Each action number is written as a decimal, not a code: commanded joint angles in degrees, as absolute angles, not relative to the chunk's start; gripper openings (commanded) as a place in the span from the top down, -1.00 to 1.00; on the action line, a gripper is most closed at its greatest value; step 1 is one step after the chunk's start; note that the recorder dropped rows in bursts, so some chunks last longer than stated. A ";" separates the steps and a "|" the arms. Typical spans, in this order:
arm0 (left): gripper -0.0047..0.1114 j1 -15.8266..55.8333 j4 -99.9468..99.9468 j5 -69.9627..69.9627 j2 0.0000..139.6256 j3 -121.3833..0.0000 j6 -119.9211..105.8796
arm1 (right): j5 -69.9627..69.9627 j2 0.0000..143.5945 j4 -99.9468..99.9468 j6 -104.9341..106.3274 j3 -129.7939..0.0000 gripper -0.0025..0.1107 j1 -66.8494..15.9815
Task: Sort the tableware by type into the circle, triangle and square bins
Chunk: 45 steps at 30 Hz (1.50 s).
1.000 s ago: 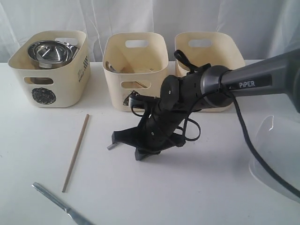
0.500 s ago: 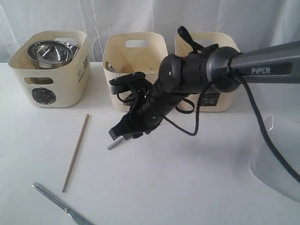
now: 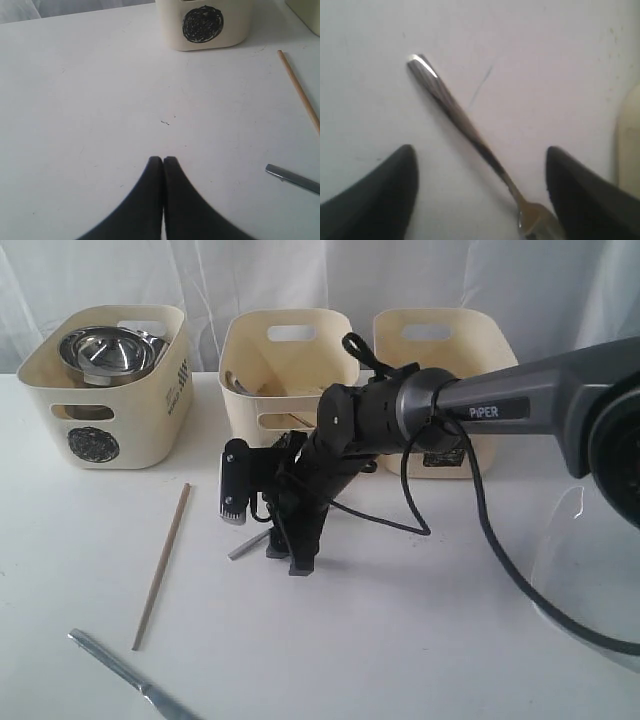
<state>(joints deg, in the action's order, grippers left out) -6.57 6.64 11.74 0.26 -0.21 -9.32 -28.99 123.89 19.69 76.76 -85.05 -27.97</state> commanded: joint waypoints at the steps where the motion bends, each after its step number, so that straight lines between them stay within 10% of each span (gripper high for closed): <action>1: 0.92 -6.59 6.98 11.58 0.00 0.00 -9.45 | -28.66 125.04 15.70 79.88 -85.32 -0.23 -27.97; 18: 0.92 -6.59 6.98 11.58 0.00 0.00 -9.45 | -27.92 120.63 30.66 70.93 -85.36 -0.14 -27.97; 27: 0.92 -6.59 6.98 11.58 0.00 0.00 -9.45 | -21.91 122.40 31.41 11.66 -88.60 -0.14 -27.97; 45: 0.92 -6.59 6.98 11.58 0.00 0.00 -9.45 | -49.50 126.80 18.16 1.27 -94.24 -0.14 -27.97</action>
<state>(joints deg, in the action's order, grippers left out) -6.57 6.64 11.74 0.26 -0.21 -9.32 -46.87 127.43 21.01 1.61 -94.20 -28.04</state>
